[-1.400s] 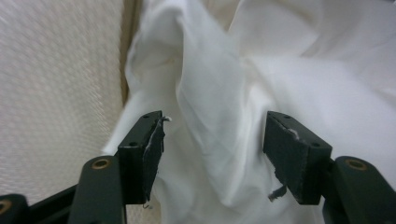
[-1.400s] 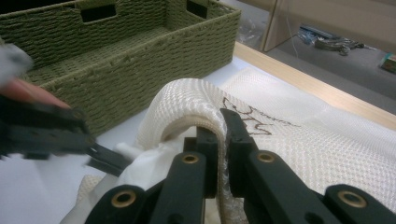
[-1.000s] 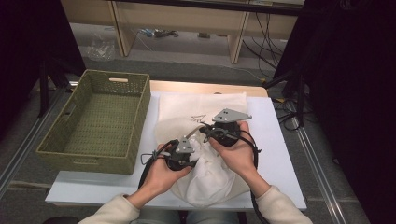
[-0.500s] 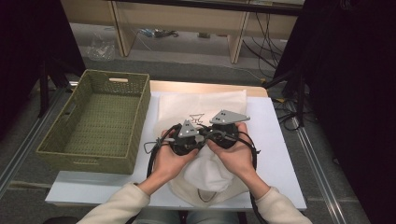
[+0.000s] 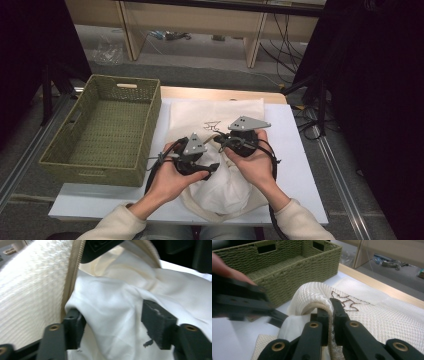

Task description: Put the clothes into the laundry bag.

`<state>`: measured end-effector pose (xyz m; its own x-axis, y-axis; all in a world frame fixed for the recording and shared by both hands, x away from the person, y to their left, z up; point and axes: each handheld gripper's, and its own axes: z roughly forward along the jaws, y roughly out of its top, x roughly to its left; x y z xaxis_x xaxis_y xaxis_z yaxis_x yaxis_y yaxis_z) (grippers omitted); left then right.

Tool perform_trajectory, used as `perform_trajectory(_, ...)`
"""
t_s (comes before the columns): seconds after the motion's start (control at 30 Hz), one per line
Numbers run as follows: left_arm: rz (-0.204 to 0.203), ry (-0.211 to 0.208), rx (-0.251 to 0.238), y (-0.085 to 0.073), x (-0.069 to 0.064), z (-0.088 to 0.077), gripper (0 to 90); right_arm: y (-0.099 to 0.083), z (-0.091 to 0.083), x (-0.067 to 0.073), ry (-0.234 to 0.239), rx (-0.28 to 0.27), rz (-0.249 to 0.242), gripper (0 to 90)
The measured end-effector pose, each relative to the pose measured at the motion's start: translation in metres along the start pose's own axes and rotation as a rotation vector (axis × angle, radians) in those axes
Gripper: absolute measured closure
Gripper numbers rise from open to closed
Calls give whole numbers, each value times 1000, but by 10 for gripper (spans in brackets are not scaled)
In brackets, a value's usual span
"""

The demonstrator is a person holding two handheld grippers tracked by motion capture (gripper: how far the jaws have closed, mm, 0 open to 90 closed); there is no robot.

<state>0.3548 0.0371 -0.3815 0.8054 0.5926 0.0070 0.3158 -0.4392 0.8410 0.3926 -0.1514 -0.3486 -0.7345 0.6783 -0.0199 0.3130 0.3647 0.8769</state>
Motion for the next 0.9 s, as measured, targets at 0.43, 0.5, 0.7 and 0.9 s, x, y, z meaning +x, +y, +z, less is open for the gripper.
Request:
perform_trajectory(0.43,22,48,152,-36,8,12,278,0,0,2,-7,8,23,881)
perform_trajectory(0.5,11,27,170,-39,10,22,302,0,1,1,-1,4,11,881)
perform_trajectory(0.7,-31,-53,123,-34,6,40,552,-1,1,1,-3,0,3,882)
perform_trajectory(0.9,-107,-129,-87,-5,-2,23,810,-1,0,4,-3,5,6,881)
